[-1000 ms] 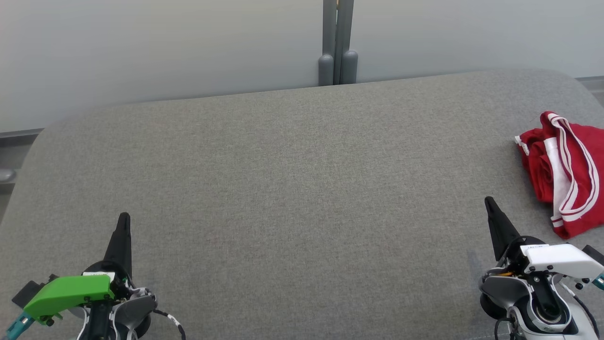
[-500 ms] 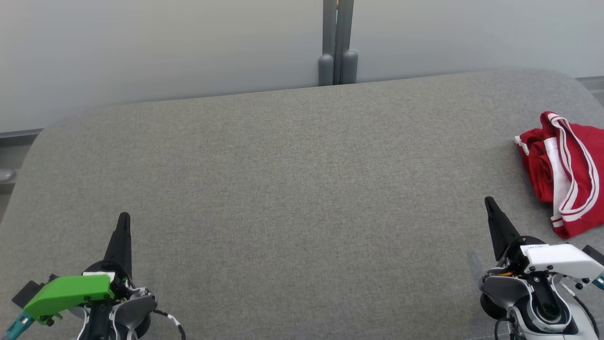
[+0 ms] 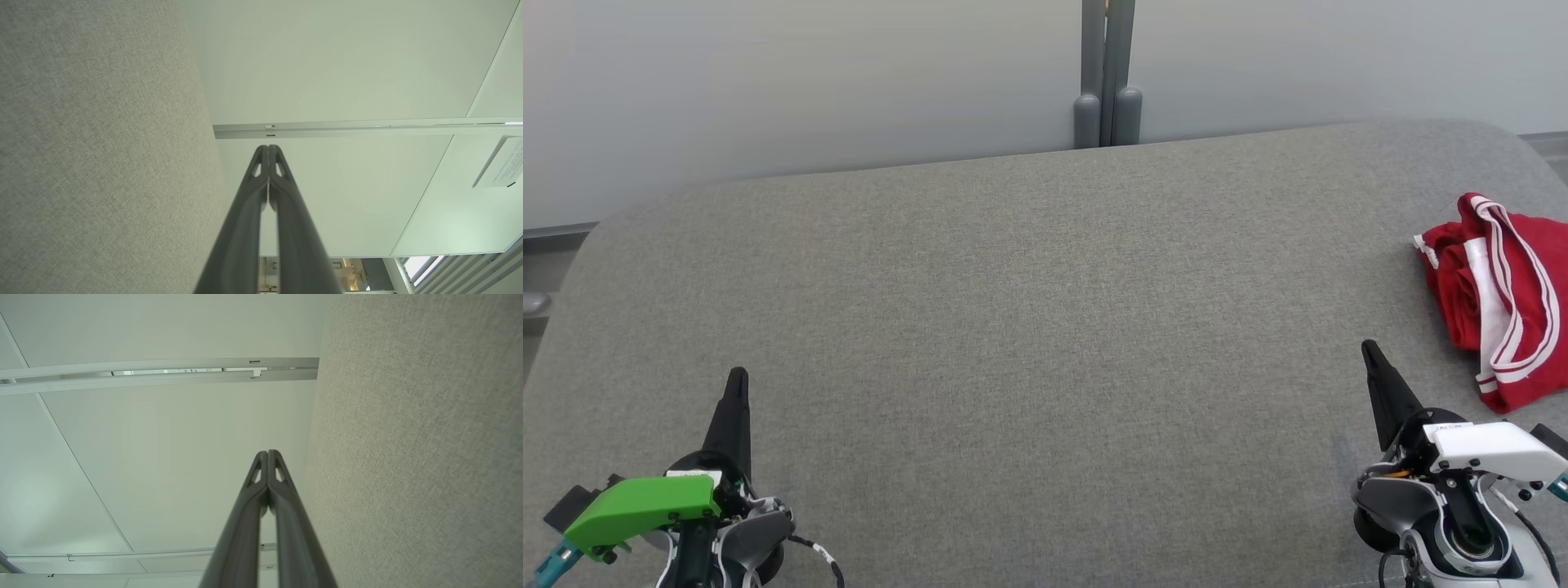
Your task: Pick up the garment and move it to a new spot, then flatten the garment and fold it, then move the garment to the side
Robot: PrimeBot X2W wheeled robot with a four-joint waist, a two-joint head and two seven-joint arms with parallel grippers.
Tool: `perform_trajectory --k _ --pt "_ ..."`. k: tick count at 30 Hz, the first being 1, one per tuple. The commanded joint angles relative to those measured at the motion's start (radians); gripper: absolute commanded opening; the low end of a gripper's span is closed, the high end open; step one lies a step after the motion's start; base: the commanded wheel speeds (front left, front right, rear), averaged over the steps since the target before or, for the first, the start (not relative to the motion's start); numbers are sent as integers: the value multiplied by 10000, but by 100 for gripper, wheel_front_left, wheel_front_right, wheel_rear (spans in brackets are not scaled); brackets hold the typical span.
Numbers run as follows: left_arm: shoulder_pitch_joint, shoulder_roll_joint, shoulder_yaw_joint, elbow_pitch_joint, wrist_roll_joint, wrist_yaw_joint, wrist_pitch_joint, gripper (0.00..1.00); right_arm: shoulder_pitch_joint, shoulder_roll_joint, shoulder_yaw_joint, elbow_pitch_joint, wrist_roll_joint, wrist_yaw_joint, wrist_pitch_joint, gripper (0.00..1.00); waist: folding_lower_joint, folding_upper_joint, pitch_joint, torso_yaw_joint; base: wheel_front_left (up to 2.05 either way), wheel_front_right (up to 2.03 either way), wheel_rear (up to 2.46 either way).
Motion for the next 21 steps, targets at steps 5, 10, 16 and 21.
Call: perform_trajectory --k 5,10,16,21 --pt "-120 70 18 -29 -2 -48 36 0 100 -49 -17 -50 49 4 39 0 0 -1 0 0 0 0 0" --pt "-120 70 18 -29 -2 -48 35 0 100 -49 -17 -50 49 4 39 0 0 -1 0 0 0 0 0" --pt "-119 70 18 -30 -2 -48 35 0 99 -49 -16 -50 49 4 38 0 0 -1 0 0 0 0 0" --pt "-119 70 18 -30 -2 -48 35 0 99 -49 -16 -50 49 4 37 0 0 -1 0 0 0 0 0"
